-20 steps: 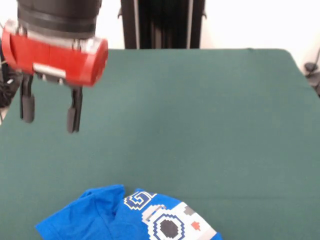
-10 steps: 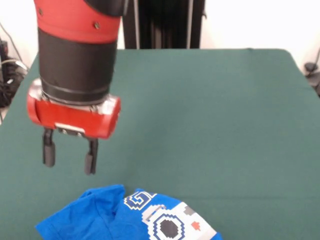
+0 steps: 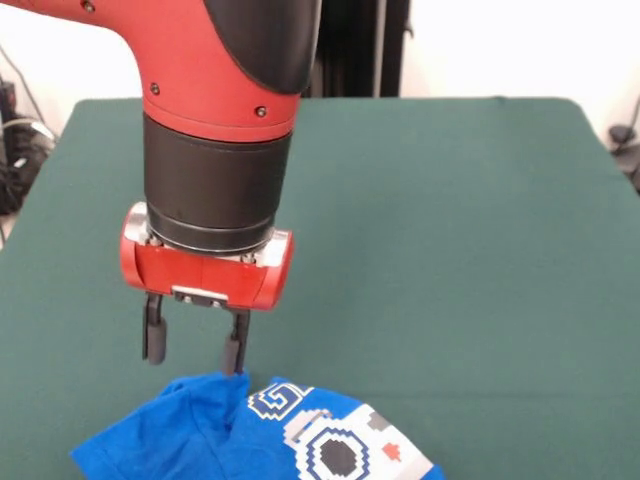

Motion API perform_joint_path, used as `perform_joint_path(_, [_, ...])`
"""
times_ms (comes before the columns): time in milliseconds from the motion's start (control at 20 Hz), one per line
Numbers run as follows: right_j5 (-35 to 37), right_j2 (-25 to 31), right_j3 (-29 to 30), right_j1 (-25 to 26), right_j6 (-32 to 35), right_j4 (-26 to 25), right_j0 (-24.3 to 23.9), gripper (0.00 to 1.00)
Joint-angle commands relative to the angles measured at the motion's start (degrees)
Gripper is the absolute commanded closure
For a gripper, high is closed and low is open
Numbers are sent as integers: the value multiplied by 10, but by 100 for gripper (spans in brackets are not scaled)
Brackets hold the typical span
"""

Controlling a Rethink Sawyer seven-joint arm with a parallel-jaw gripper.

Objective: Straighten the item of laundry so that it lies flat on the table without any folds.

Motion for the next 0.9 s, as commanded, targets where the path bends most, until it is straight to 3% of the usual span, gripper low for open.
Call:
perform_joint_path(50, [38, 74, -17, 15, -35, 24, 18, 0])
perform_joint_path(400, [-16, 82, -30, 51, -32, 13, 11, 0])
perform_joint_path(900, [36, 43, -106, 95, -3, -6, 24, 0])
